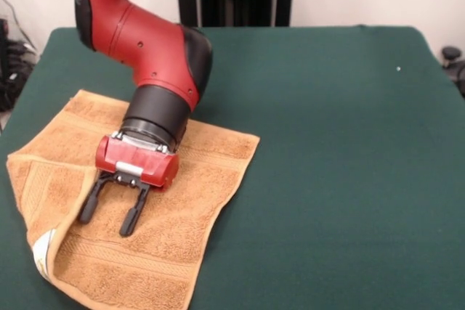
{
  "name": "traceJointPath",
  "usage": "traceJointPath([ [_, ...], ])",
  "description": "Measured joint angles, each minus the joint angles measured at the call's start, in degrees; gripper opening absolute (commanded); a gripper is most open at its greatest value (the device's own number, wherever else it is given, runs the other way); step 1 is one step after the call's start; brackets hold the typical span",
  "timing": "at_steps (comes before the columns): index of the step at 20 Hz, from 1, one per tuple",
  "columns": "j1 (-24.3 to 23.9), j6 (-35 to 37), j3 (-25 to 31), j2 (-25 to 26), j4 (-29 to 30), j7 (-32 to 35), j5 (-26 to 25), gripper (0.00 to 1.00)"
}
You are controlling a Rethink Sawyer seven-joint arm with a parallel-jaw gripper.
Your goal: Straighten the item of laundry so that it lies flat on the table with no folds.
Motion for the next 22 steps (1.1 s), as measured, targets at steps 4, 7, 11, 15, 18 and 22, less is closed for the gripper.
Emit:
traceJointPath([
  [4,-0.2,0.2,-0.1,0.1,-0.7,0.0,-1.1,1.0],
  [7,-0.4,0.2,-0.1,0.2,-1.2,0.0,-2.2,1.0],
  [11,-0.8,0.2,-0.2,0.2,-2.3,0.0,-4.4,1.0],
  [15,-1.5,0.5,-0.5,0.3,-3.5,0.0,-7.0,1.0],
  [18,-1.7,0.9,-0.7,0.3,-4.2,0.0,-8.4,1.0],
  [22,-1.9,1.4,-1.0,0.4,-4.8,0.0,-9.7,1.0],
])
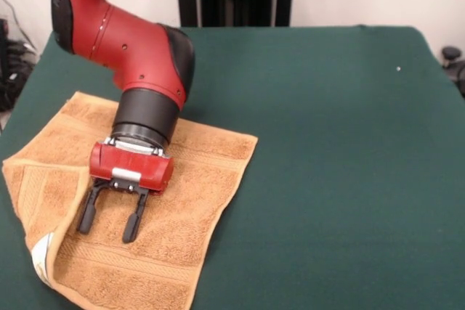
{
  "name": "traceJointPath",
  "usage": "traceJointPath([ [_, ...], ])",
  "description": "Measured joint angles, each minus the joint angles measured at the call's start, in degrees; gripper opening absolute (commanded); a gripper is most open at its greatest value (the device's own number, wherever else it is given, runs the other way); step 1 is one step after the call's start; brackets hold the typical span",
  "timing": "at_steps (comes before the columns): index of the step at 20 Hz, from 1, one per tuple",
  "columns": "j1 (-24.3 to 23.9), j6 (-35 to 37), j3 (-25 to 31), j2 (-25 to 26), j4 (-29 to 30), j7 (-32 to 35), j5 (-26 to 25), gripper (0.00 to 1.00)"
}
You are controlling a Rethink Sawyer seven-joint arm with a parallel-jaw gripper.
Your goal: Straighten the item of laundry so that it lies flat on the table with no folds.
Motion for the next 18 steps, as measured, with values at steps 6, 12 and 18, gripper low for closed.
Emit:
traceJointPath([
  [6,-0.7,0.1,0.0,0.1,-1.2,0.0,-2.3,1.0],
  [12,-2.0,0.1,0.0,0.2,-2.7,0.0,-4.2,1.0],
  [18,-3.2,0.7,0.0,0.5,-4.4,0.0,-5.2,1.0],
])
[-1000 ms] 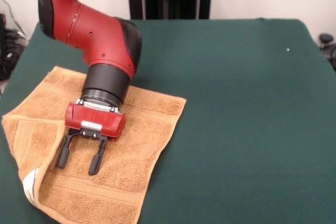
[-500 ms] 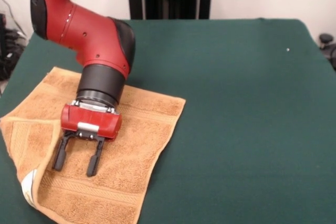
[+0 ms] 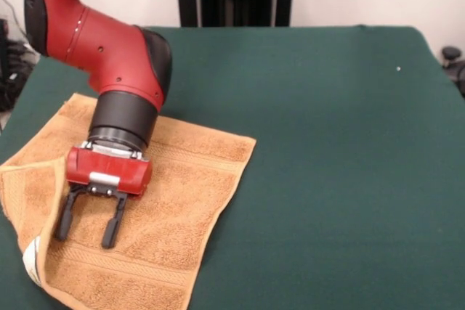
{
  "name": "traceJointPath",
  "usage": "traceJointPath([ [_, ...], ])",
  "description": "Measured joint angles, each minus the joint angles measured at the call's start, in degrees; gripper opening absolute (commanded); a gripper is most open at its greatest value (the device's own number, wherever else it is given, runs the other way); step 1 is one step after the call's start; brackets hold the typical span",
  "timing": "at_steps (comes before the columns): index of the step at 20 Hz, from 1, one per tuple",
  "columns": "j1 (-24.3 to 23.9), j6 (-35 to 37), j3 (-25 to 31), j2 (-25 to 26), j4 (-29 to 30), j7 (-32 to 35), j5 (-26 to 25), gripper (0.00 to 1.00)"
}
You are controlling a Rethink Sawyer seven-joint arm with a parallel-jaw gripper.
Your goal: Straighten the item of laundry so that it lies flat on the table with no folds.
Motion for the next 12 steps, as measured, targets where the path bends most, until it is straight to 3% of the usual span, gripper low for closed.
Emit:
traceJointPath([
  [12,-0.5,2.2,0.0,0.2,-1.9,0.0,-0.8,1.0],
])
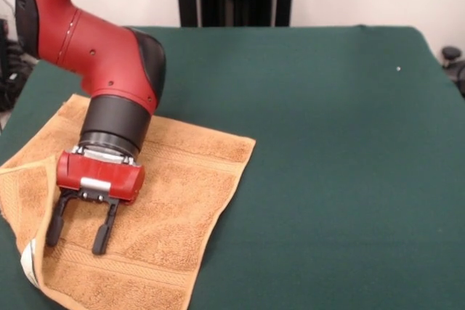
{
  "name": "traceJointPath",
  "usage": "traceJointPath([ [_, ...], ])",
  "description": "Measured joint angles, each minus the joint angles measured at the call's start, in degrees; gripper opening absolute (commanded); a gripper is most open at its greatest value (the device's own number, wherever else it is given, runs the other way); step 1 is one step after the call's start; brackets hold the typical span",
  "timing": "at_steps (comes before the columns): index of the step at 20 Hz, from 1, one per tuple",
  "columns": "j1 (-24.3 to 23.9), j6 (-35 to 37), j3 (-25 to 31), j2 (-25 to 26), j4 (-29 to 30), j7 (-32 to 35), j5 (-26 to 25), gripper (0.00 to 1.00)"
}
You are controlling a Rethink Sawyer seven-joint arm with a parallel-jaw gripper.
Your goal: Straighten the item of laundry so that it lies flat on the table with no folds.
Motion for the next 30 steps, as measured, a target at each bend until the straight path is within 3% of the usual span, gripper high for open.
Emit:
traceJointPath([
  [17,-1.2,0.3,0.0,0.2,-2.1,0.0,-3.3,1.0],
  [24,-1.3,-0.1,-0.4,0.5,-0.4,0.0,4.8,1.0],
  [30,-1.2,-3.7,-1.1,0.8,1.1,0.0,7.7,1.0],
])
